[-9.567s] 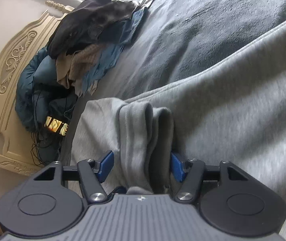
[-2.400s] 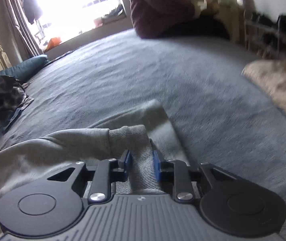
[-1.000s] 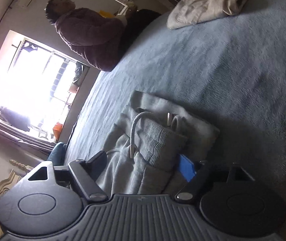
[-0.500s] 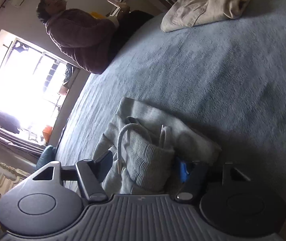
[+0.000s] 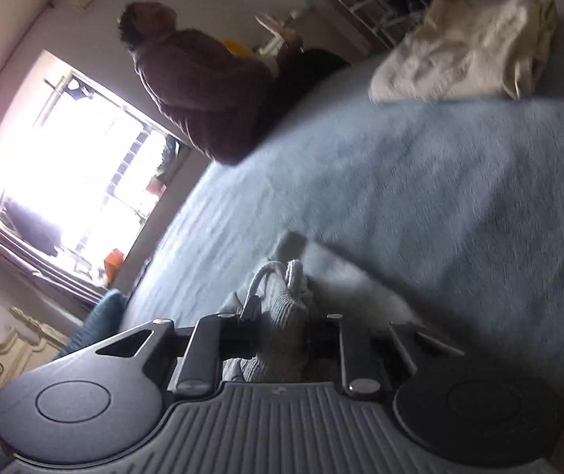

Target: Fold clothes

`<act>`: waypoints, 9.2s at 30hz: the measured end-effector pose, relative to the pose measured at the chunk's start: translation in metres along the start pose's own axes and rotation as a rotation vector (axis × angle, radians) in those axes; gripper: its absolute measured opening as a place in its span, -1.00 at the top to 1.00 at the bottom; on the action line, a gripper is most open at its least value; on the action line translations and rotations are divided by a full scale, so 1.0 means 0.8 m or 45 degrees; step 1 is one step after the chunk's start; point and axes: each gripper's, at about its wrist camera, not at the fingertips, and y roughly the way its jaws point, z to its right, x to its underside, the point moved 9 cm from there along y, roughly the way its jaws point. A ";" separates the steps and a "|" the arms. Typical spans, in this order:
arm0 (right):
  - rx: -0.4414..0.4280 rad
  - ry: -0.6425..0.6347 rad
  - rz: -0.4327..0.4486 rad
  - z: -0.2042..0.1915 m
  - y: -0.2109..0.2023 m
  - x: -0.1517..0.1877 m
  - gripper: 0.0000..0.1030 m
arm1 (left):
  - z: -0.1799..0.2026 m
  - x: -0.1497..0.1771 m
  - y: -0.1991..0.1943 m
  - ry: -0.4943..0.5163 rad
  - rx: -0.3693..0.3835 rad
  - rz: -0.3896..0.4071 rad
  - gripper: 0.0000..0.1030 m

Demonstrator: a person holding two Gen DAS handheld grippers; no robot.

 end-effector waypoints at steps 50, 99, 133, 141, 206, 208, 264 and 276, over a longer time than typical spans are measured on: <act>0.177 -0.916 -0.049 -0.162 0.043 0.054 0.21 | 0.006 0.028 -0.054 0.111 -0.053 0.071 -0.34; -0.201 -1.193 -0.406 -0.340 0.109 0.250 0.09 | -0.012 0.055 -0.037 0.021 0.077 0.112 -0.14; 0.002 -1.433 -0.010 -0.186 -0.090 0.341 0.04 | 0.073 -0.040 0.020 0.416 0.039 0.142 0.11; 0.041 -1.534 -0.059 -0.178 -0.043 0.358 0.04 | 0.077 -0.041 0.010 0.416 0.055 0.132 0.05; -0.120 -1.730 -0.059 -0.223 -0.050 0.433 0.61 | 0.038 -0.028 -0.001 0.498 0.056 0.115 0.76; -0.124 -1.734 -0.047 -0.224 -0.044 0.433 0.62 | 0.038 -0.033 -0.007 0.481 0.053 0.142 0.79; -0.183 -1.518 -0.115 -0.205 -0.077 0.380 0.44 | -0.005 0.018 -0.020 0.151 -0.067 0.057 0.03; -0.284 -2.272 -0.103 -0.267 -0.036 0.441 0.18 | -0.008 0.016 -0.031 0.158 -0.087 0.090 -0.06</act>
